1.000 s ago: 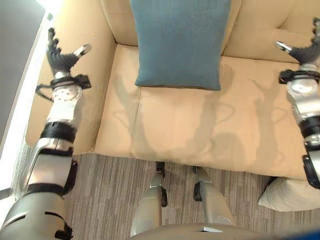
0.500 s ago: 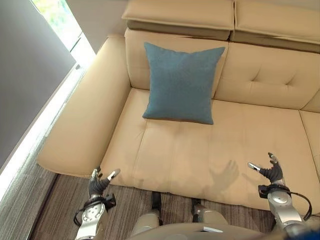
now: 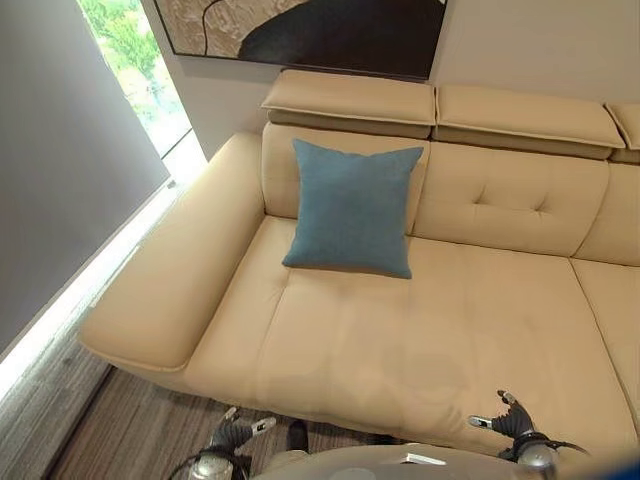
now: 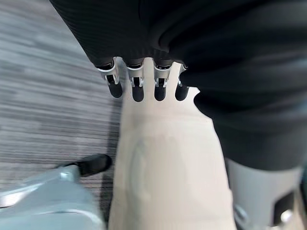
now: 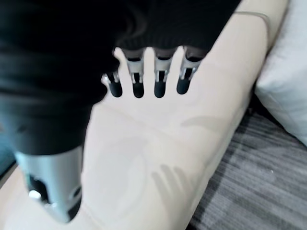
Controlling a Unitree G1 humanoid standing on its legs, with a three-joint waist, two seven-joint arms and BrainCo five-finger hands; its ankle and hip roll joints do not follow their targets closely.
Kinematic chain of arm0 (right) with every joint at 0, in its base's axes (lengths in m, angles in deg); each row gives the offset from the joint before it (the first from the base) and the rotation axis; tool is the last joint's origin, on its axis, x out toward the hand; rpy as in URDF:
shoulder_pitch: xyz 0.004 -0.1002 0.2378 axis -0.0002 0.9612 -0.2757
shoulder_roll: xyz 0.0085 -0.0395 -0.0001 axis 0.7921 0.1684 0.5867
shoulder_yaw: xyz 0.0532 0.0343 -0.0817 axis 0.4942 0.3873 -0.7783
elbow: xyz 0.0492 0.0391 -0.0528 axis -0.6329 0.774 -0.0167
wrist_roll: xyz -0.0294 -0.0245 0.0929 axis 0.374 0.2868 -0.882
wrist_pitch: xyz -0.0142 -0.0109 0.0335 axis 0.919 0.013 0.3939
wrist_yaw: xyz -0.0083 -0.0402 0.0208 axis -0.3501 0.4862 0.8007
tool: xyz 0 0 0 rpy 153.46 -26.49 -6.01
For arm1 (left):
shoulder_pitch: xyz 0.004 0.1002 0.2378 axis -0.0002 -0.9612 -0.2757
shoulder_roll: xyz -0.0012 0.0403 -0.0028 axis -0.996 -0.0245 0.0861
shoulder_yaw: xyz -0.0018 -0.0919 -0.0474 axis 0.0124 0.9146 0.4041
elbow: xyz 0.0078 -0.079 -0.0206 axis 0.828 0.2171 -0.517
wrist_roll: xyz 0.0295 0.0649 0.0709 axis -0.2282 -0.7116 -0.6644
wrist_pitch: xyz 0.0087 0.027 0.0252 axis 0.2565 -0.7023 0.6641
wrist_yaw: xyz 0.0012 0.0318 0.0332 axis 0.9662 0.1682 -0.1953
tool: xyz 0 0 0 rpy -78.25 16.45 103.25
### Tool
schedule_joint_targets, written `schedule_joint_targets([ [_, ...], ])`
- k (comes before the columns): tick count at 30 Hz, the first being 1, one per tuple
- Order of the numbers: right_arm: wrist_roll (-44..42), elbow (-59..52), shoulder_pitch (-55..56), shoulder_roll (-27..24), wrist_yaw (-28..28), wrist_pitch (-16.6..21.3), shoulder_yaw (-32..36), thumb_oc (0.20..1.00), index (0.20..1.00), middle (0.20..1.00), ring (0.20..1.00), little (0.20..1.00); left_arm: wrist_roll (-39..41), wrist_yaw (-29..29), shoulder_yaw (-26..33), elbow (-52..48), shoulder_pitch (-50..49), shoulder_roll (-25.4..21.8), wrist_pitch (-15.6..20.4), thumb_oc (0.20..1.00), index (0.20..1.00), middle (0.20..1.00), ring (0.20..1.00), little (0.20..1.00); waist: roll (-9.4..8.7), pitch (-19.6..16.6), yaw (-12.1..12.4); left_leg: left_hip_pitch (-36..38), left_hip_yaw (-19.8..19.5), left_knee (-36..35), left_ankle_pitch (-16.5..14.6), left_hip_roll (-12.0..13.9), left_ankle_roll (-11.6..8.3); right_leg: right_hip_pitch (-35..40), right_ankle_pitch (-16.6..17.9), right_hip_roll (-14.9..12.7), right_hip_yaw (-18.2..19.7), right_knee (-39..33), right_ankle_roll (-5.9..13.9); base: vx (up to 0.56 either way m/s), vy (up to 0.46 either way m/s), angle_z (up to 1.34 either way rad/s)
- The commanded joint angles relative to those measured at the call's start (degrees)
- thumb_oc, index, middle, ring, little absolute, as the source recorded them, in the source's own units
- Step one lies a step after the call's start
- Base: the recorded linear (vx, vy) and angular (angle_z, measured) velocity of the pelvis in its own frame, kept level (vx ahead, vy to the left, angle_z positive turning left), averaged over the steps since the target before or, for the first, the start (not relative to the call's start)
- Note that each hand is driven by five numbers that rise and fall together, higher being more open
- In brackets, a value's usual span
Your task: Pick up all the scattered cushions and arrange them neatly on the sofa.
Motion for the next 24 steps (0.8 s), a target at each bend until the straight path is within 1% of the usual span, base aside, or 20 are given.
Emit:
schedule_joint_targets([
  [1,0.46,0.99,-4.27,-1.78,0.53,-0.14,-1.37,1.000,1.000,1.000,1.000,1.000,-1.55,0.31,-0.48,-0.37,3.63,-0.98,0.54,1.000,1.000,1.000,1.000,1.000,-2.40,5.20,0.30,0.21,0.78,11.46,-5.92,-4.01,-1.95,5.54,-7.03,-3.91,0.71,0.66,2.66,-0.25,-0.032,0.16],
  [2,0.59,1.67,-4.99,-1.71,0.59,-0.26,-1.57,1.000,1.000,1.000,1.000,1.000,-1.58,0.59,-0.55,0.15,3.93,-0.33,0.52,1.000,1.000,1.000,1.000,1.000,-3.12,5.14,0.36,0.45,-0.53,15.23,-9.20,-5.61,-1.29,4.79,-6.32,-4.62,0.74,0.69,2.69,-0.21,0.003,-0.02],
  [5,0.55,2.65,-5.31,-1.19,0.11,-0.61,-1.65,1.000,1.000,1.000,1.000,1.000,-1.35,0.86,-0.38,1.09,3.85,0.81,0.51,1.000,1.000,1.000,1.000,1.000,-2.85,4.57,0.00,2.88,-2.73,16.49,-11.74,-6.77,-0.97,3.56,-5.04,-4.50,1.07,0.64,2.89,-0.10,0.047,-0.35],
  [7,0.73,3.61,-5.32,-0.89,-0.31,-0.78,-1.75,1.000,1.000,1.000,1.000,1.000,-1.52,1.03,-0.61,1.63,3.82,1.26,0.42,1.000,1.000,1.000,1.000,1.000,-2.27,3.76,-0.49,5.26,-3.34,14.13,-13.37,-7.43,-0.66,2.85,-4.57,-4.19,1.24,0.62,3.24,-0.06,0.106,-0.02],
  [8,0.90,4.91,-5.53,-0.77,-0.18,-0.99,-1.72,1.000,1.000,1.000,1.000,1.000,-2.14,1.06,-1.08,2.02,4.08,1.30,0.13,1.000,1.000,1.000,1.000,1.000,-1.66,3.61,-0.95,6.70,-2.74,11.45,-13.25,-7.41,-0.30,1.76,-3.79,-4.28,1.04,0.99,3.69,-0.14,0.211,0.03],
  [9,0.89,5.62,-5.97,-0.27,-0.26,-1.40,-1.77,1.000,1.000,1.000,1.000,1.000,-2.82,0.89,-1.25,2.38,4.62,1.08,-0.19,1.000,1.000,1.000,1.000,1.000,-1.47,3.57,-1.27,7.87,-2.49,8.68,-13.00,-7.85,0.40,0.23,-2.27,-4.79,1.20,1.69,4.24,-0.18,0.229,0.06],
  [11,0.84,6.15,-6.34,0.28,-0.18,-1.76,-1.72,1.000,1.000,1.000,1.000,1.000,-3.01,0.65,-1.27,2.89,5.15,1.16,-0.22,1.000,1.000,1.000,1.000,1.000,-1.48,3.78,-1.38,8.78,-2.52,6.05,-12.51,-8.52,1.13,-1.42,-0.69,-5.38,1.45,2.27,5.04,-0.20,0.208,-0.03],
  [12,0.92,6.62,-6.88,0.66,0.17,-2.14,-1.69,1.000,1.000,1.000,1.000,1.000,-3.00,0.14,-1.34,3.26,5.69,1.22,-0.03,1.000,1.000,1.000,1.000,1.000,-1.82,4.41,-1.20,8.39,-3.48,5.48,-12.06,-9.86,1.77,-3.46,0.91,-6.29,2.06,2.77,6.10,-0.19,0.164,-0.05],
  [13,0.93,6.63,-6.89,0.66,0.18,-2.14,-1.68,1.000,1.000,1.000,1.000,1.000,-2.99,0.14,-1.34,3.28,5.71,1.22,-0.02,1.000,1.000,1.000,1.000,1.000,-1.83,4.38,-1.19,8.35,-3.47,5.48,-12.05,-9.88,1.79,-3.52,0.91,-6.31,2.08,2.79,6.11,-0.26,0.218,-0.09],
  [14,1.07,6.61,-7.32,0.82,0.26,-2.42,-1.62,1.000,1.000,1.000,1.000,1.000,-3.51,-0.04,-1.41,3.79,6.10,1.14,-0.16,1.000,1.000,1.000,1.000,1.000,-2.02,5.06,-0.94,8.05,-4.00,4.80,-11.64,-10.90,2.45,-4.81,1.75,-7.03,2.36,3.22,7.02,-0.24,0.181,-0.05],
  [15,1.43,7.05,-7.83,1.02,0.31,-2.79,-1.63,1.000,1.000,1.000,1.000,1.000,-4.18,0.10,-1.25,4.67,6.32,1.03,-0.40,1.000,1.000,1.000,1.000,1.000,-2.08,5.59,-0.82,7.68,-3.66,4.59,-11.13,-11.30,2.91,-5.71,1.99,-7.66,2.30,4.11,7.72,-0.24,0.181,-0.16],
  [16,1.43,7.06,-7.85,1.02,0.31,-2.79,-1.63,1.000,1.000,1.000,1.000,1.000,-4.18,0.10,-1.24,4.69,6.34,1.03,-0.39,1.000,1.000,1.000,1.000,1.000,-2.09,5.59,-0.78,7.67,-3.62,4.58,-11.12,-11.32,2.92,-5.77,1.98,-7.66,2.36,4.16,7.73,-0.20,0.104,-0.18],
  [17,1.63,7.24,-8.24,1.13,0.21,-3.07,-1.61,1.000,1.000,1.000,1.000,1.000,-4.47,0.05,-1.24,5.17,6.65,0.72,-0.48,1.000,1.000,1.000,1.000,1.000,-2.08,6.20,-0.85,7.00,-3.16,5.01,-10.75,-11.29,3.19,-6.83,1.97,-7.97,2.60,5.81,8.15,-0.23,0.095,-0.48],
  [18,1.55,7.62,-8.70,0.98,0.15,-3.24,-1.80,1.000,1.000,1.000,1.000,1.000,-4.99,0.07,-1.48,5.33,7.12,0.15,-0.77,1.000,1.000,1.000,1.000,1.000,-1.89,6.94,-0.58,6.05,-2.43,5.36,-10.13,-11.11,3.87,-6.98,-0.11,-7.82,2.98,9.10,7.78,-0.31,0.127,-0.46],
  [19,1.64,8.07,-8.71,0.93,0.12,-3.25,-1.98,1.000,1.000,1.000,1.000,1.000,-5.24,0.09,-1.48,5.51,7.19,-0.02,-0.89,1.000,1.000,1.000,1.000,1.000,-1.72,7.02,-0.24,5.51,-1.86,5.48,-9.74,-11.01,4.21,-6.24,-1.49,-7.85,2.32,10.85,7.22,-0.28,0.126,-0.52],
  [21,1.44,8.67,-8.43,1.02,0.01,-3.18,-1.93,1.000,1.000,1.000,1.000,1.000,-5.48,0.31,-1.39,5.85,7.13,-0.24,-1.18,1.000,1.000,1.000,1.000,1.000,-1.33,6.71,0.60,5.14,-0.98,4.72,-8.84,-10.50,4.64,-4.66,-4.27,-7.67,0.55,14.80,6.03,-0.19,0.063,-0.62],
  [22,1.05,9.34,-8.00,1.26,-0.25,-3.02,-1.61,1.000,1.000,1.000,1.000,1.000,-5.62,0.49,-1.20,6.03,7.08,-0.58,-1.23,1.000,1.000,1.000,1.000,1.000,-1.20,5.66,1.08,4.47,-0.65,3.80,-7.73,-10.06,4.48,-2.74,-6.54,-7.04,0.22,16.65,5.83,-0.13,0.017,-0.68],
  [23,1.05,9.34,-7.98,1.26,-0.25,-3.01,-1.62,1.000,1.000,1.000,1.000,1.000,-5.62,0.49,-1.20,6.02,7.06,-0.59,-1.23,1.000,1.000,1.000,1.000,1.000,-1.24,5.73,1.10,4.59,-0.63,3.76,-7.75,-10.09,4.47,-2.70,-6.66,-7.08,0.25,16.79,5.84,-0.13,-0.015,-0.48],
  [24,0.75,9.61,-7.72,1.45,-0.34,-2.97,-1.51,1.000,1.000,1.000,1.000,1.000,-5.80,0.55,-1.20,6.07,7.08,-0.82,-1.30,1.000,1.000,1.000,1.000,1.000,-1.34,5.03,1.40,4.20,-0.22,3.19,-7.11,-9.91,4.29,-1.27,-7.57,-6.72,0.33,17.17,5.97,-0.09,-0.036,-0.16],
])
